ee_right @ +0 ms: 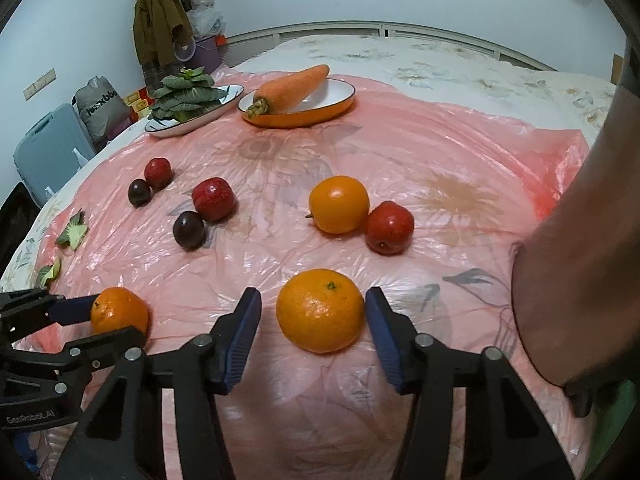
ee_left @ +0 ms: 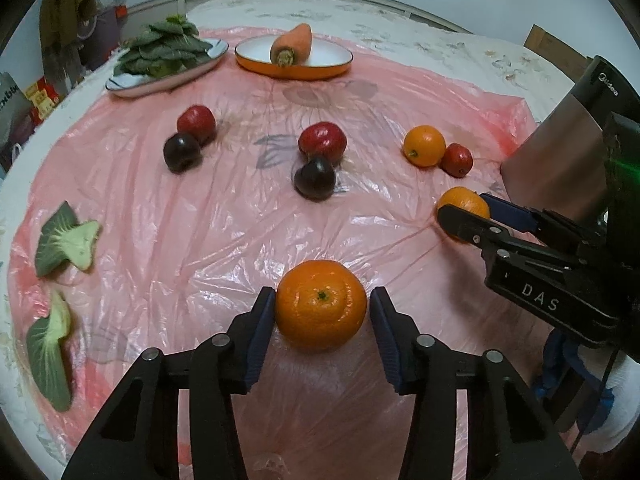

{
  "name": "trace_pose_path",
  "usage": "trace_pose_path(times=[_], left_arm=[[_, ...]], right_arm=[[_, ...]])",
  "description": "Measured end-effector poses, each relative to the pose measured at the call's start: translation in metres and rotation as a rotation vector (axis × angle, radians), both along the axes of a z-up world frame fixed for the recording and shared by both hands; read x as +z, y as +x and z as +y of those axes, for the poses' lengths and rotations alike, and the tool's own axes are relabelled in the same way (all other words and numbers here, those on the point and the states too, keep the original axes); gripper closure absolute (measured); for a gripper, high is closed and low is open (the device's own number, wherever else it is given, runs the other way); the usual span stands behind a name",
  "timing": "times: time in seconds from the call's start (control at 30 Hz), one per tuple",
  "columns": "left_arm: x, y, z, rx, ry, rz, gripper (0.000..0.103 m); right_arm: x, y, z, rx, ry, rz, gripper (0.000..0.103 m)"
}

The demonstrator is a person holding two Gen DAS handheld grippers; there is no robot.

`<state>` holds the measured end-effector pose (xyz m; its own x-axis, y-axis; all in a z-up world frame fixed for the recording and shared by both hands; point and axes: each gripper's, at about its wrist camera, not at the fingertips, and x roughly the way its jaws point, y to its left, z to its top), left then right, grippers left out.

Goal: Organize fruits
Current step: 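Grasp an orange with the right tool while the left tool grasps another orange, then carry both oranges to the green tray and open both tools to drop them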

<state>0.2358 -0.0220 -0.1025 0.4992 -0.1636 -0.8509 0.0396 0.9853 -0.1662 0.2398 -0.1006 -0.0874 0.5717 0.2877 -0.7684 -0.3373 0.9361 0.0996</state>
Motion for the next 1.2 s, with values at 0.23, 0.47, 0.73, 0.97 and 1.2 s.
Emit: trace_pose_path(times=[0.23, 0.47, 0.73, 0.97, 1.2], left_arm=[[-0.006, 0.003, 0.001, -0.013, -0.009, 0.027, 0.063], [-0.007, 0.003, 0.004, -0.021, -0.033, 0.023, 0.064], [0.005, -0.006, 0.008, -0.017, -0.043, -0.017, 0.065], [0.028, -0.016, 0.007, -0.009, -0.045, -0.051, 0.065], [0.045, -0.034, 0.004, -0.012, -0.028, -0.071, 0.065]], right_arm=[[-0.009, 0.005, 0.002, 0.011, -0.007, 0.023, 0.048], [-0.008, 0.005, 0.000, 0.004, 0.020, 0.026, 0.061], [0.007, -0.004, -0.012, -0.021, 0.054, 0.012, 0.061], [0.030, -0.027, -0.020, -0.015, 0.069, -0.019, 0.061], [0.050, -0.066, -0.034, -0.026, 0.088, -0.040, 0.061]])
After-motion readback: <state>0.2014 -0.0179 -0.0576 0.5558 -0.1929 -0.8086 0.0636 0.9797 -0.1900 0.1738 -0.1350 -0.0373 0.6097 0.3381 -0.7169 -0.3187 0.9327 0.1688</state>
